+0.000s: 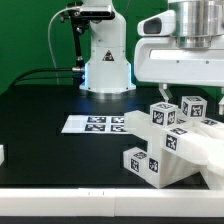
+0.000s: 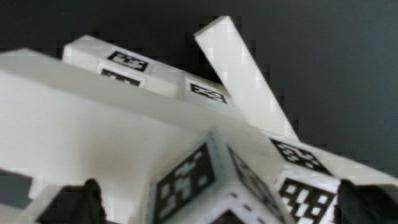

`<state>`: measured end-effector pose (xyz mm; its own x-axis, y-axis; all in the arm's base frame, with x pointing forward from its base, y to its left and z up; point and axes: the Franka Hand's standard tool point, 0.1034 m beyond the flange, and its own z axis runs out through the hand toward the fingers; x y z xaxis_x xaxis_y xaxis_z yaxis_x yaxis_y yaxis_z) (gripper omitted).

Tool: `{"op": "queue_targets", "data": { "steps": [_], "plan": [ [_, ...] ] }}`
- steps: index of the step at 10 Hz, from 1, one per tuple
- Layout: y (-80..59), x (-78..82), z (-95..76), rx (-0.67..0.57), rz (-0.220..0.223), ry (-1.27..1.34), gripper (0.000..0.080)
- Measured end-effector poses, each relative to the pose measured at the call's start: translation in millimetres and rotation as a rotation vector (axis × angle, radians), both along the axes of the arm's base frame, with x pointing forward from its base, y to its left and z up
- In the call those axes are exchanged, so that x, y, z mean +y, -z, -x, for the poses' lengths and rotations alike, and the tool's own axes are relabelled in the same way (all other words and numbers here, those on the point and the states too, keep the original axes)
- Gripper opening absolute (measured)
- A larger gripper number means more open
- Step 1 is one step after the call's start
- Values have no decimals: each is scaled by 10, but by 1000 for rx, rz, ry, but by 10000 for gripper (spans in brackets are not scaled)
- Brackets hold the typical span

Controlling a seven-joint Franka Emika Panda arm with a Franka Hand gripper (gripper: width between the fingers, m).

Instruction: Assemble chair

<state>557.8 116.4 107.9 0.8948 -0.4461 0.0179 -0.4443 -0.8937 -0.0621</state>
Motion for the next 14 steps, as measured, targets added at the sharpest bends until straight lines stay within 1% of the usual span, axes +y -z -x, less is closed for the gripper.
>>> {"op": "queue_targets", "data": {
  "steps": [1, 2, 3, 4, 5, 6, 7, 11, 14],
  "plan": [
    [2, 19, 7, -6, 28, -160, 649],
    [1, 23, 6, -9, 39, -244, 649],
    [4, 11, 5, -9, 37, -232, 527],
    [7, 10, 6, -8, 37, -217, 387],
    [9, 9, 6, -7, 37, -212, 387],
    [9, 7, 5, -6, 33, -160, 259],
    [10, 5, 6, -3, 29, -86, 259],
    [8, 12, 4, 6, 8, 341, 264],
    [4, 19, -19, 17, -52, 715, 264]
  ]
}}
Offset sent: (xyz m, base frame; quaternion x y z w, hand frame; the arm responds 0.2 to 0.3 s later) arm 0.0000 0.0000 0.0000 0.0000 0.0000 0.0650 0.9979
